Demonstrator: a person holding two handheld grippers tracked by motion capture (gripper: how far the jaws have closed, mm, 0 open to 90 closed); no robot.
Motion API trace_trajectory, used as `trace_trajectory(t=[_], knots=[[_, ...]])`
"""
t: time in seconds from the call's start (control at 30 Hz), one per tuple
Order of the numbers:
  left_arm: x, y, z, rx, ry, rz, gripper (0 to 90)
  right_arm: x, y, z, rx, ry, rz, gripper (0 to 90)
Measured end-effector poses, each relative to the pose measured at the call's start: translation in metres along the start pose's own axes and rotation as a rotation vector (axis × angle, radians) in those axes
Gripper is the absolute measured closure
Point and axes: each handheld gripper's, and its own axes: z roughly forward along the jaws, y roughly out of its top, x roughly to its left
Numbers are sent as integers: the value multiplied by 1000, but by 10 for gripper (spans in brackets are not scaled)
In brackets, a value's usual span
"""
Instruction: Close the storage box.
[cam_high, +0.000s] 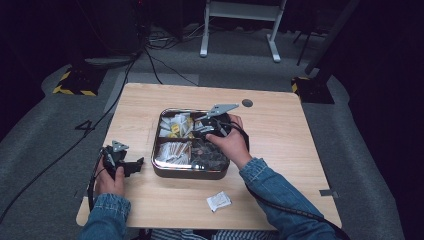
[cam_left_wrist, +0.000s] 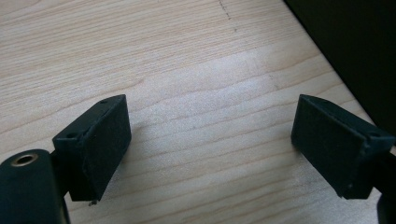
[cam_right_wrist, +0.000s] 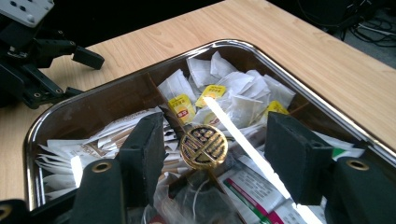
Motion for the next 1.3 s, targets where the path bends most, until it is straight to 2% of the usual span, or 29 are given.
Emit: trace_trajectory(t=[0.2,0.6,0.9,1.3], knots=[[0,0,0,0,-1,-2,123,-7,-2,-20,-19,-9,11,373],[0,0,0,2,-1,-1,120,-25,-13,-57,-16,-40,37,362],[0,0,0,1,0,0,119,-44,-28,-89,-23,-73,74,356],[0,0,0,3,-2,-2,120,-58,-56,-118,2,-105,124,295]])
